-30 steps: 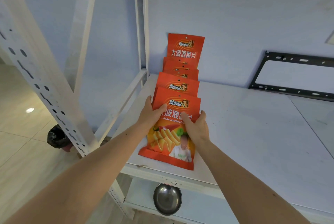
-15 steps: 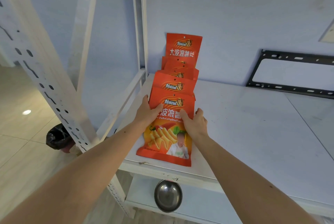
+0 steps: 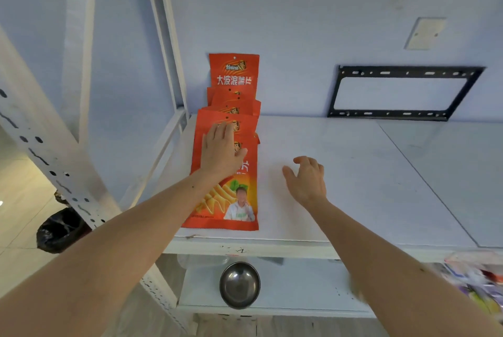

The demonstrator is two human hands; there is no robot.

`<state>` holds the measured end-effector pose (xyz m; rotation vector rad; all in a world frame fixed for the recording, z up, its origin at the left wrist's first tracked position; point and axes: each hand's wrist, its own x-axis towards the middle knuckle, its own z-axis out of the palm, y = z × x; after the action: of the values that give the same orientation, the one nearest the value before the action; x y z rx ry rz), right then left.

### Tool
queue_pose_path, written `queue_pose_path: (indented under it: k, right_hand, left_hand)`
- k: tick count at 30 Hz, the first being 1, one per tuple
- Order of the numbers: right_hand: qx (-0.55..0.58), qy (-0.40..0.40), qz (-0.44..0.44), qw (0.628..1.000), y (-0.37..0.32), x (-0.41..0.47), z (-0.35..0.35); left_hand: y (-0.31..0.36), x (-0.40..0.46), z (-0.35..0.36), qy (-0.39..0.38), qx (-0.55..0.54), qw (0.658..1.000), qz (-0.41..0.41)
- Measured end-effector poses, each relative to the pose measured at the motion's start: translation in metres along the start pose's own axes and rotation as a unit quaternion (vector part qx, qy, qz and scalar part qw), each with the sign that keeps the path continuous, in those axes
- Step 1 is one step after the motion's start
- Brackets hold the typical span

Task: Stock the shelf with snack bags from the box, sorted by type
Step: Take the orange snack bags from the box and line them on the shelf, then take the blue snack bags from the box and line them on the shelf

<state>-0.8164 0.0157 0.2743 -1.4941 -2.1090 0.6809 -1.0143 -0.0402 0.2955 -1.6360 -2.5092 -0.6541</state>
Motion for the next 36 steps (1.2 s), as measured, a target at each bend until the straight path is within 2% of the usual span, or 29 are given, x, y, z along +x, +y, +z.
queue_pose_path:
  k: [6, 18, 26, 36]
  right_hand:
    - [-0.075, 0.071, 0.028, 0.994, 0.069, -0.026, -0.064]
    - [-0.132, 0.17, 0.135, 0.967, 0.269, -0.136, -0.223]
    - [-0.19, 0.174, 0.208, 0.944, 0.419, -0.229, -0.326]
    - [-0.197, 0.165, 0.321, 0.911, 0.582, -0.296, -0.415]
  left_hand:
    - [0.09, -0.01, 0.026, -0.092, 0.009, 0.99, 0.105]
    - [0.351, -0.1, 0.102, -0.167, -0.028, 0.941, 0.294]
    - [0.528, -0.203, 0.167, -0.18, -0.08, 0.903, 0.382]
    - [0.678, -0.272, 0.258, -0.241, -0.067, 0.863, 0.439]
